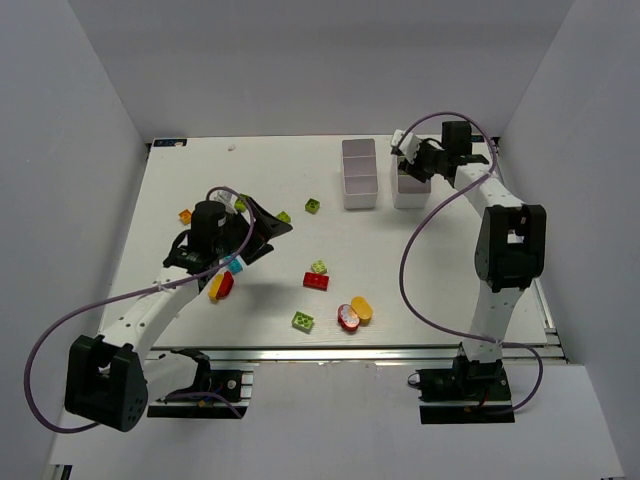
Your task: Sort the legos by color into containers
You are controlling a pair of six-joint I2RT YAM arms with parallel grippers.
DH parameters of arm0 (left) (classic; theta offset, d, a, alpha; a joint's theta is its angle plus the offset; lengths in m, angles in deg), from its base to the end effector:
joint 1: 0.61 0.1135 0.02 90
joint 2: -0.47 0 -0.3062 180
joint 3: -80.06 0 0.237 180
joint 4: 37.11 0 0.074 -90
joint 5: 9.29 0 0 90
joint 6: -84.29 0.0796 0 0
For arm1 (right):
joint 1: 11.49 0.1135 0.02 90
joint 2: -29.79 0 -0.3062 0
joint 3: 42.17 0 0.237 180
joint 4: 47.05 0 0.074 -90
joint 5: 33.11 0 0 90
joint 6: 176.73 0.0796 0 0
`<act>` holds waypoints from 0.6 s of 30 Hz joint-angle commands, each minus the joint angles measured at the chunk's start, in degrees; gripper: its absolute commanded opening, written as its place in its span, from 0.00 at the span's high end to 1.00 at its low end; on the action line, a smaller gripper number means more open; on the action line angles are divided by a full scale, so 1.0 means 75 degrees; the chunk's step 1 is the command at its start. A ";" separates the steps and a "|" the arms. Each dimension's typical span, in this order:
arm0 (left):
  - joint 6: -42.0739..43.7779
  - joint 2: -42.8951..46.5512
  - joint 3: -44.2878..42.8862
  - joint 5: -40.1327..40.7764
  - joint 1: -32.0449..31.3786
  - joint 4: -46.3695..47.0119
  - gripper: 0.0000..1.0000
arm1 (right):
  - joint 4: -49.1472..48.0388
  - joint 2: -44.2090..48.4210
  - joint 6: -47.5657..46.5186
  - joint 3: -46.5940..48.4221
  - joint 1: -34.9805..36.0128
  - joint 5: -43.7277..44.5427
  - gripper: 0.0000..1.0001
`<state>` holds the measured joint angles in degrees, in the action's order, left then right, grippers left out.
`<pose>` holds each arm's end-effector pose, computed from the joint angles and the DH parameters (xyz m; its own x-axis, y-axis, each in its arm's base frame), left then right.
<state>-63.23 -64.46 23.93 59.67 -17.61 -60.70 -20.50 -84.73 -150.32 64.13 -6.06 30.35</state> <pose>0.2304 -0.1003 0.2752 -0.7499 -0.5941 -0.2912 -0.1299 0.5638 -0.8156 0.4953 0.0828 0.2754 0.1506 -0.7906 -0.5936 -0.7087 0.3324 -0.6224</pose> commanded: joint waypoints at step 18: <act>0.4526 -0.3646 -0.4453 0.2462 -0.0382 -0.3672 0.40 | 0.1227 0.3888 0.2465 -0.2255 -0.0397 -0.5284 0.83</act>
<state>-39.40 -87.96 -4.09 70.52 -18.75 -80.32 -21.88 -56.09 -134.06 49.00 -9.82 4.07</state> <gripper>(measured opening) 0.546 0.283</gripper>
